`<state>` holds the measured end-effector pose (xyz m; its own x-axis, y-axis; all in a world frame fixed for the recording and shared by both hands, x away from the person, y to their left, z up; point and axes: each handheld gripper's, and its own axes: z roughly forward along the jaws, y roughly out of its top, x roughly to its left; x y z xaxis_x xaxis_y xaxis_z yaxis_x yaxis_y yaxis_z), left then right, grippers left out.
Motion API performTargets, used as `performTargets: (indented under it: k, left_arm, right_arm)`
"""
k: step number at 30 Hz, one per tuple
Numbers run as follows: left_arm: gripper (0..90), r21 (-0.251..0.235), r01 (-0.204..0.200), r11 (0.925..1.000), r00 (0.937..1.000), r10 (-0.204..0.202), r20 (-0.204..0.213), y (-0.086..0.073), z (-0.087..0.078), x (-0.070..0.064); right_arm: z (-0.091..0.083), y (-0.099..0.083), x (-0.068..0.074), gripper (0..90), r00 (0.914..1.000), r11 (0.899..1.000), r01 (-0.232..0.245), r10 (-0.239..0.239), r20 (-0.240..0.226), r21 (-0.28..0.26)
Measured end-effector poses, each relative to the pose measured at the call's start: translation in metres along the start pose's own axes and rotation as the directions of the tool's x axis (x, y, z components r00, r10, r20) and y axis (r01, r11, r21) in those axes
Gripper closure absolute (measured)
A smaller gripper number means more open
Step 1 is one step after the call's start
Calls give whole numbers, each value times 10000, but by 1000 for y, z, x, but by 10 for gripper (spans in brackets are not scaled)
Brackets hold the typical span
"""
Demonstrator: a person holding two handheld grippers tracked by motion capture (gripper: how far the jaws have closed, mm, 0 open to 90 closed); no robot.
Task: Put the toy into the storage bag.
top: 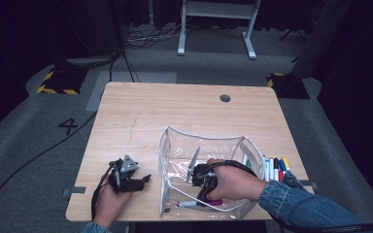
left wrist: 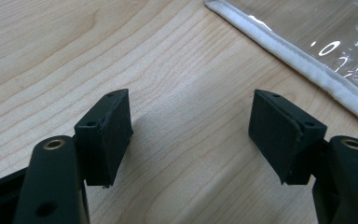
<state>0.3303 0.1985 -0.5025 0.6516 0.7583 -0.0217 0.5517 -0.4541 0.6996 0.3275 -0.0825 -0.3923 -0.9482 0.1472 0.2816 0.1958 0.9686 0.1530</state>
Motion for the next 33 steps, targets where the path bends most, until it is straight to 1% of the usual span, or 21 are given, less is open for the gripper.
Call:
performTargets:
  k: [2,3,6,7,11,13,14,15,16,19,21,23,24,25,27,28,29,31,32,33]
  left_arm:
    - [301,-3,6,10000,10000,-6,2,0,0,0]
    - [301,-12,58,10000,10000,-58,19,0,0,0]
    - [301,-3,7,10000,10000,-7,2,0,0,0]
    - [301,-1,6,10000,10000,-6,1,0,0,0]
    - [302,-8,18,10000,10000,-18,3,0,0,0]
    - [302,-10,22,10000,10000,-22,4,0,0,0]
    - [301,-8,22,10000,10000,-22,4,0,0,0]
    - [301,-7,19,10000,10000,-19,5,0,0,0]
    - [302,-9,27,10000,10000,-27,8,0,0,0]
    - [301,-3,7,10000,10000,-7,6,0,0,0]
    - [301,-4,16,10000,10000,-16,7,0,0,0]
    - [301,-2,10,10000,10000,-10,9,0,0,0]
    - [301,0,7,10000,10000,-7,6,0,0,0]
    - [301,0,9,10000,10000,-9,8,0,0,0]
    - [301,0,9,10000,10000,-9,8,0,0,0]
    - [301,0,5,10000,10000,-5,7,0,0,0]
    - [301,3,4,10000,10000,-4,7,0,0,0]
    - [297,-5,42,10000,10000,-42,16,0,0,0]
    - [294,-17,85,10000,10000,-85,-9,-1,0,1]
    - [294,13,29,10000,10000,-29,-25,-1,-1,2]
  right_arm:
    - [2,0,-1,771,10000,9999,51,-51,69,104]
    - [2,0,-1,772,10000,9999,-40,39,55,150]
    - [3,0,-1,772,9999,9996,-64,61,114,261]
    - [4,0,-1,771,9998,9995,-138,135,119,285]
    - [6,1,-3,770,9996,9992,-117,108,252,385]
    - [6,1,-3,746,9996,9991,-178,168,236,389]
    - [6,1,-4,712,9993,9991,-193,181,321,373]
    - [6,1,-4,684,9988,9993,-205,191,445,313]
    - [5,1,-5,687,9985,9997,-130,118,527,224]
    - [0,0,-6,651,9971,9996,-252,257,720,-81]
    - [-6,0,-8,646,9953,9978,-253,309,914,-614]
    - [-16,0,-8,644,9927,9937,-363,481,1104,-1064]
    - [-22,-1,-8,638,9919,9907,-388,539,1150,-1302]
    - [-27,-2,-8,638,9905,9858,-457,657,1206,-1618]
    - [-40,-4,-7,635,9859,9751,-500,828,1456,-2159]
    - [-51,-8,-6,626,9813,9602,-498,982,1653,-2747]
    - [-51,-8,-6,626,9813,9602,-498,982,1653,-2747]
    - [-63,-14,-4,612,9753,9366,-673,1345,1752,-3439]
    - [-68,-18,-3,608,9733,9267,-701,1447,1783,-3692]
    - [-74,-22,-2,601,9700,9145,-778,1614,1816,-3970]
